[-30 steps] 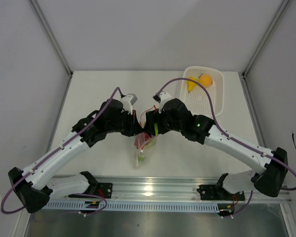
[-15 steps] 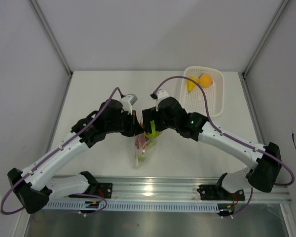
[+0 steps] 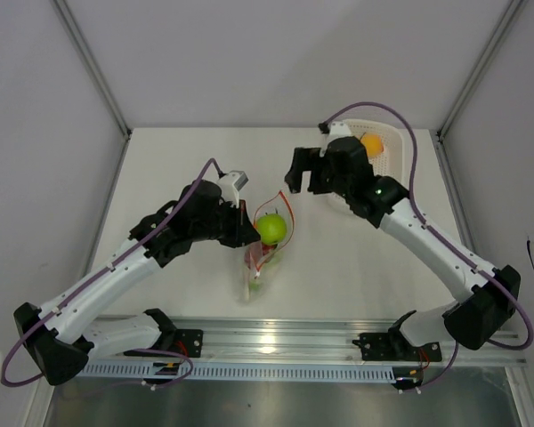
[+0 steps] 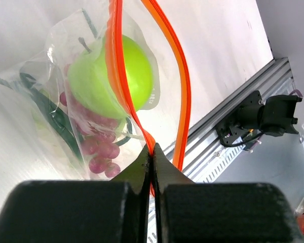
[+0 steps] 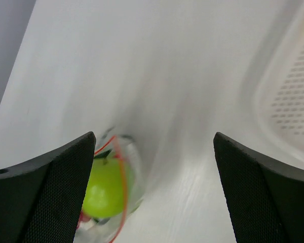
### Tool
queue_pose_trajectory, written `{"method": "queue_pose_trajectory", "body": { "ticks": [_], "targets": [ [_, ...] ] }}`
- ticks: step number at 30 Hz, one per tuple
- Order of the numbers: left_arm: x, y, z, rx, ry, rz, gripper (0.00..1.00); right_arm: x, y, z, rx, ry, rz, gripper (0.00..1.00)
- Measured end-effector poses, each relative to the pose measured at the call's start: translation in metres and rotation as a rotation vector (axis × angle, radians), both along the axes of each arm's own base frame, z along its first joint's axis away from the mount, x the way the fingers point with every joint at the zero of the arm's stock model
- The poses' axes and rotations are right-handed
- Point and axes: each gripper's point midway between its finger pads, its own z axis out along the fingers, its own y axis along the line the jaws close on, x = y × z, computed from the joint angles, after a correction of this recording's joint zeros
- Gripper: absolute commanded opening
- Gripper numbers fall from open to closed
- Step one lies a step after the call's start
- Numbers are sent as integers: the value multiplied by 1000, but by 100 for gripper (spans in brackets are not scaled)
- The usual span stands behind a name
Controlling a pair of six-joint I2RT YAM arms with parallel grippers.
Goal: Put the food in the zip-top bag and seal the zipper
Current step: Place the fake fruit in the zipper food storage bag, then pick up the fake fruit from the bin.
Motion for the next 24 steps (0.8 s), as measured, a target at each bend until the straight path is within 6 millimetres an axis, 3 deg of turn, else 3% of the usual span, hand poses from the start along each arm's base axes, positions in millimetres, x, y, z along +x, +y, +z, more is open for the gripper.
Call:
{"method": "queue_pose_trajectory", "body": {
  "ticks": [7,10,12,16,20,24],
  "targets": [
    [-1,-3,0,-15,0,-15,1,97,-113,12,17,-84,-380,95],
    [-1,-4,0,-17,-2,-16,0,137,-143,-3,32,-67,-476,91],
    [-1,-4,1,-19,-2,-17,1,167,-160,-25,31,-30,-527,88],
    [-1,-5,1,-23,-3,-21,0,211,-180,-77,-4,54,-581,85],
    [-3,-5,0,-25,2,-28,1,246,-184,-117,-63,102,-594,81],
    [-3,-5,-4,-20,7,-28,1,264,-185,-148,-115,139,-585,76]
  ]
}}
